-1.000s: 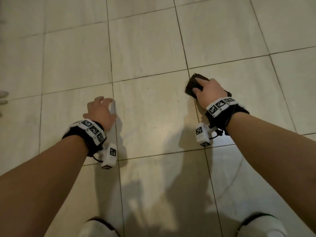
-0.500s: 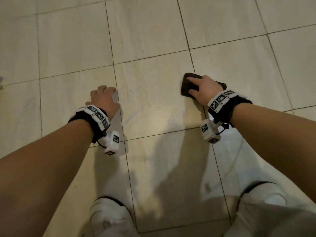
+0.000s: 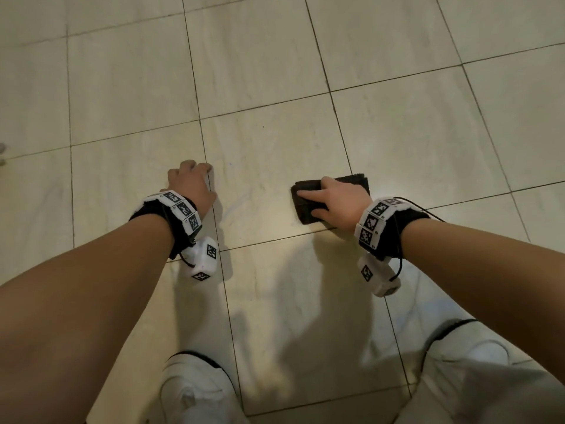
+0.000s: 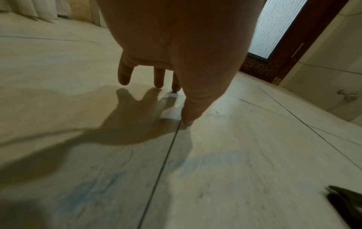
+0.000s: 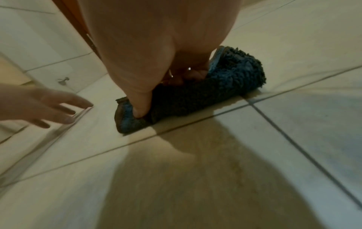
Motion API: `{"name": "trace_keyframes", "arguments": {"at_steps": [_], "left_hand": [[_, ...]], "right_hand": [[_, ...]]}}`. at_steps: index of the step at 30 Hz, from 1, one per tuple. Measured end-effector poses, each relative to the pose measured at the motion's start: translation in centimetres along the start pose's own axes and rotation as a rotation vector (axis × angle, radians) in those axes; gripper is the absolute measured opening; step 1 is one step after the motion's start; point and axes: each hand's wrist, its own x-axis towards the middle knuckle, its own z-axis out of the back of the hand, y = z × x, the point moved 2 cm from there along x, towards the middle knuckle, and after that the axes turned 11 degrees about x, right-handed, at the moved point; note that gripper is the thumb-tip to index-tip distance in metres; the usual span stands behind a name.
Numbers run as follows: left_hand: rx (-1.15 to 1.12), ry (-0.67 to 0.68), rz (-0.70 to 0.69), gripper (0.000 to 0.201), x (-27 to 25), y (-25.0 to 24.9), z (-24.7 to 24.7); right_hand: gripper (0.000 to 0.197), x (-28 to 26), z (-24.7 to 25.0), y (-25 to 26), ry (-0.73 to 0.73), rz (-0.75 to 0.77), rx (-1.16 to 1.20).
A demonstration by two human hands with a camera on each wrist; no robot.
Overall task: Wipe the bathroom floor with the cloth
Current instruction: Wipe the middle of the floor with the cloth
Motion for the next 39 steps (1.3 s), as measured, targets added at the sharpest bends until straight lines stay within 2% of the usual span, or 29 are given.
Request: {"name": "trace_keyframes", "arguments": {"at_steps": [5, 9, 12, 16, 19, 22, 29, 39], "left_hand": [[-0.018, 0.003, 0.01, 0.059, 0.0, 0.2, 0.1], [-0.004, 0.007, 0.017, 0.061, 0.2, 0.4, -0.2], [-0.007, 0.004, 0.014, 0.061, 0.1, 0.5, -0.4], [0.008, -0.002, 0.009, 0.061, 0.0, 0.7, -0.4], [0.006, -0.03, 0.013, 0.059, -0.2, 0.6, -0.3], [0.014, -0.033, 0.018, 0.058, -0.2, 0.5, -0.1], [0.031, -0.022, 0.051, 0.063, 0.2, 0.2, 0.8], [0.019, -0.004, 0.029, 0.068, 0.7, 0.9, 1.0]], "right_hand": [[0.052, 0.6, -1.7, 3.6, 0.065, 0.065, -0.01], [0.051, 1.3, -2.2, 4.2, 0.013, 0.041, 0.049], [0.051, 1.6, -1.2, 2.1, -0.042, 0.016, 0.107], [0.051, 1.6, 1.8, -2.9, -0.188, -0.104, 0.169], [0.055, 1.6, 4.2, -6.5, -0.204, -0.189, 0.16], [0.057, 1.1, 4.4, -7.7, -0.175, -0.199, 0.146], [0.059, 0.3, 1.8, -4.2, -0.051, -0.07, 0.095], [0.057, 1.5, -0.6, 0.7, -0.003, -0.02, 0.093]]}}
